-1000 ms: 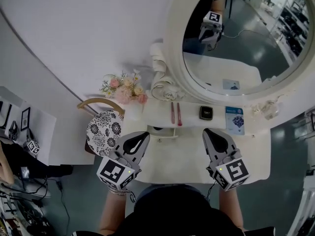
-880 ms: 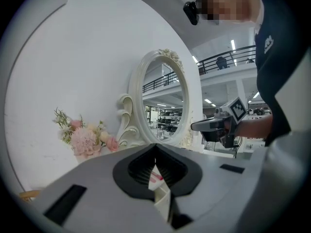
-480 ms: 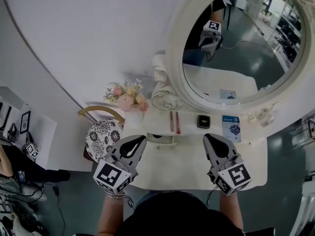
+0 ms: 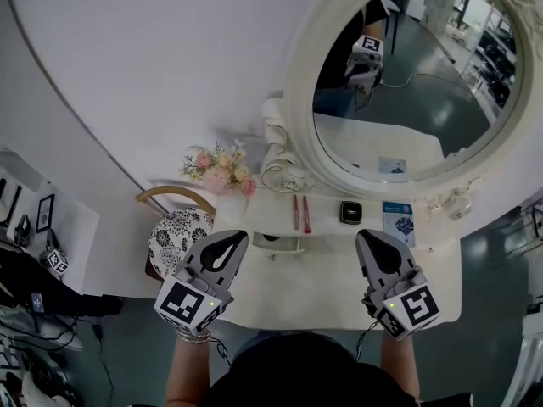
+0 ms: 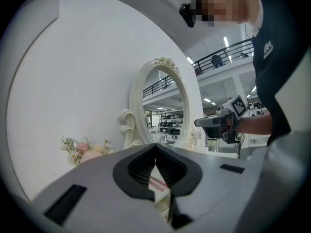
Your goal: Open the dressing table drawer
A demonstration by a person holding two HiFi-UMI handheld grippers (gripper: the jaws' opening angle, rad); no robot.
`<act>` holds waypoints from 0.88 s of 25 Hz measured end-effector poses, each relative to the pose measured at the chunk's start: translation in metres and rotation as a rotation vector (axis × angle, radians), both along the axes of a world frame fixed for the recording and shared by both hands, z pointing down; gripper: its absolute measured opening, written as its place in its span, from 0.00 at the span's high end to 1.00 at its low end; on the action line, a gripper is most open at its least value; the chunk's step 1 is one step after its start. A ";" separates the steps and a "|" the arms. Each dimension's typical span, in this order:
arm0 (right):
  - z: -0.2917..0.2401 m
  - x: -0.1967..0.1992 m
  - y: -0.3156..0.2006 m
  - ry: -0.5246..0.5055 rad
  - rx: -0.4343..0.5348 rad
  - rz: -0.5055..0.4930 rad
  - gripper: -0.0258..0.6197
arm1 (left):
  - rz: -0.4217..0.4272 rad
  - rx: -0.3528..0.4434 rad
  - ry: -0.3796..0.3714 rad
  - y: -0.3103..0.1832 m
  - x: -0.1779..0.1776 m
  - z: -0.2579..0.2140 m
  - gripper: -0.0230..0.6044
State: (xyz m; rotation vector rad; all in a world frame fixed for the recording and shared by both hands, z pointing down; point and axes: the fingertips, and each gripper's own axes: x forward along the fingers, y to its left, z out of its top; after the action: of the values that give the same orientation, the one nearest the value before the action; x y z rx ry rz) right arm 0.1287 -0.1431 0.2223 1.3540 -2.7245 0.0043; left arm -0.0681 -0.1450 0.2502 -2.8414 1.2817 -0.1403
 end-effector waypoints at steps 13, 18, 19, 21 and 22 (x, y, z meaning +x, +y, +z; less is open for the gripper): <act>-0.016 0.008 0.003 0.018 0.046 0.002 0.93 | 0.001 0.028 0.026 -0.004 0.005 -0.015 0.94; -0.013 0.012 0.003 0.029 0.043 0.010 0.93 | -0.033 0.010 0.005 -0.004 0.002 -0.007 0.94; -0.012 0.013 0.004 0.031 0.040 0.011 0.93 | -0.041 0.006 0.002 -0.004 0.002 -0.005 0.94; -0.010 0.015 0.005 0.038 0.035 0.012 0.93 | -0.047 -0.004 0.006 -0.003 0.001 -0.002 0.94; -0.010 0.016 0.005 0.039 0.036 0.011 0.93 | -0.047 -0.009 0.008 -0.002 0.001 -0.001 0.94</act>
State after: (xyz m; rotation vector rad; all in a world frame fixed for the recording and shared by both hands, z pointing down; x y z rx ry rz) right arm 0.1445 -0.1380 0.2124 1.3628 -2.6979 -0.0709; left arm -0.0671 -0.1471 0.2490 -2.8232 1.3533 -0.1352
